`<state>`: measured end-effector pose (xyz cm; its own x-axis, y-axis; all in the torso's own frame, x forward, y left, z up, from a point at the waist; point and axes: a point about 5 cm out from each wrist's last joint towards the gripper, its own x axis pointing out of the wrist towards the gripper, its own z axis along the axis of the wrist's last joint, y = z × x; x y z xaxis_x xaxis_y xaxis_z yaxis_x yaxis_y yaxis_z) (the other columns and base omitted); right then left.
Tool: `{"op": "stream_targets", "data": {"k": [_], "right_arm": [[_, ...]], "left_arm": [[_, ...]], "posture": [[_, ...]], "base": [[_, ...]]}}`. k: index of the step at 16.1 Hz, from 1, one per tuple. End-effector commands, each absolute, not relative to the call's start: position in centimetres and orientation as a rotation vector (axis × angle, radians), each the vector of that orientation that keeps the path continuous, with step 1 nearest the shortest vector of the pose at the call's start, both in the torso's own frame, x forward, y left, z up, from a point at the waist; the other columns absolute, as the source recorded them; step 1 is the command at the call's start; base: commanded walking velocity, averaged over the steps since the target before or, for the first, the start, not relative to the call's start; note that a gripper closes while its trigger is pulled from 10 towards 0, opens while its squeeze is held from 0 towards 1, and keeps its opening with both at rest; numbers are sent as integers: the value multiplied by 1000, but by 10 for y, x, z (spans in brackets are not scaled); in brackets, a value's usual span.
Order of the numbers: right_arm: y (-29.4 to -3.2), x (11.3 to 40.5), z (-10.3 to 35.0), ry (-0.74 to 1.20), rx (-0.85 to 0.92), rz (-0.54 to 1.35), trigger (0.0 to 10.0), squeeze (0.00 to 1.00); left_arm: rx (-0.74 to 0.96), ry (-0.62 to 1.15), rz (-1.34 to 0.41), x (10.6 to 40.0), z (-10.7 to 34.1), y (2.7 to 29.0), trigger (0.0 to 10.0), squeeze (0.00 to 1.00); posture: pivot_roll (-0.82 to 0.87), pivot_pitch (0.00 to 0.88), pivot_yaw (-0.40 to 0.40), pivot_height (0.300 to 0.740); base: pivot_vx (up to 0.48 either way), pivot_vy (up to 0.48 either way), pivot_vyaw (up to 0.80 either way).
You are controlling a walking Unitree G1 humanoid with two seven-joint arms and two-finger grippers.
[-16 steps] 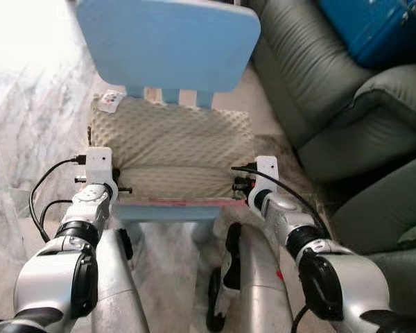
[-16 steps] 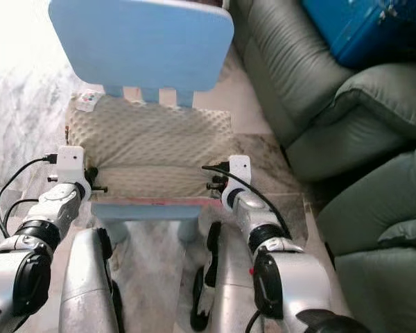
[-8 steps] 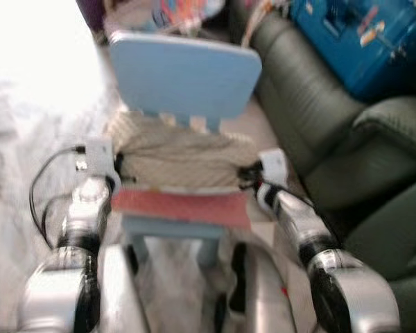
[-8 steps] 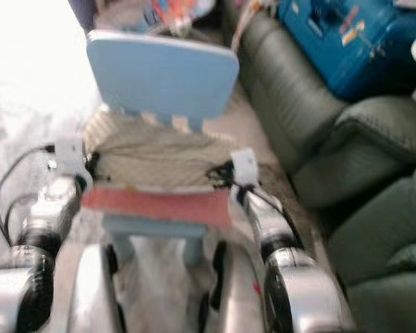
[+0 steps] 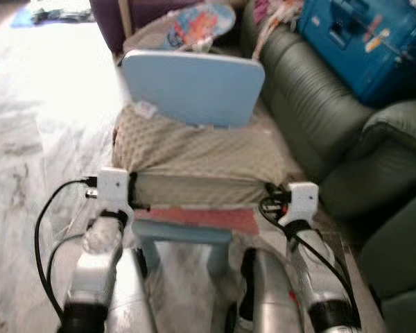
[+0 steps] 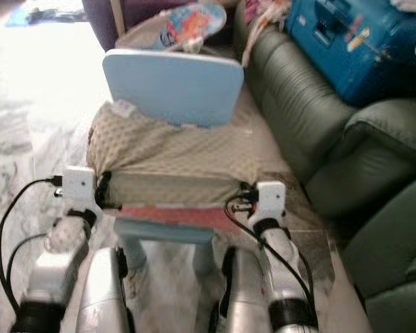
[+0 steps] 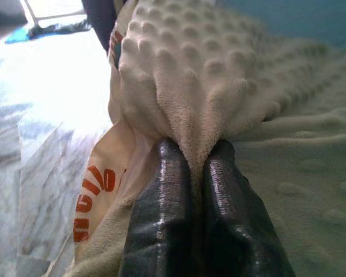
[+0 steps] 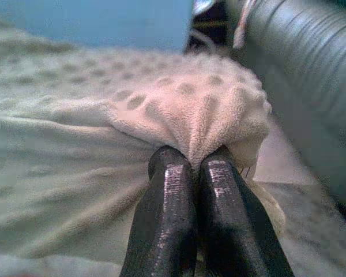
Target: Move the pillow to the sofa
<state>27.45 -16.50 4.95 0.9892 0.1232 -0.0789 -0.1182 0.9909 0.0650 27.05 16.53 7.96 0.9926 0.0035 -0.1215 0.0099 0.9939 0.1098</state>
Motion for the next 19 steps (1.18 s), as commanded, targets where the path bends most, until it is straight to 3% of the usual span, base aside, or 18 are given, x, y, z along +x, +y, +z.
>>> {"op": "stream_targets", "data": {"k": [1,2,3,4,11,19], "right_arm": [[-173,276,62,26,56,96,10000,0],[-176,274,63,29,71,90,10000,0],[-179,274,62,36,68,72,10000,0],[-181,276,63,28,50,68,10000,0],[-172,288,75,22,63,95,10000,0],[-166,290,77,29,72,126,10000,0]], "left_arm": [[138,74,30,267,86,168,0,0],[228,51,39,262,84,168,2549,0],[226,54,49,259,81,169,8353,0],[225,62,53,257,79,168,10000,0],[251,47,22,269,84,153,10000,0],[242,61,52,282,85,147,10000,0]], "posture": [[38,0,-53,542],[33,0,-50,542],[26,0,-38,551],[25,0,-35,560],[10,0,-16,613],[5,0,-19,708]], "base": [[0,0,0],[0,0,0],[0,0,0],[0,0,0],[0,0,0],[0,0,0]]}}
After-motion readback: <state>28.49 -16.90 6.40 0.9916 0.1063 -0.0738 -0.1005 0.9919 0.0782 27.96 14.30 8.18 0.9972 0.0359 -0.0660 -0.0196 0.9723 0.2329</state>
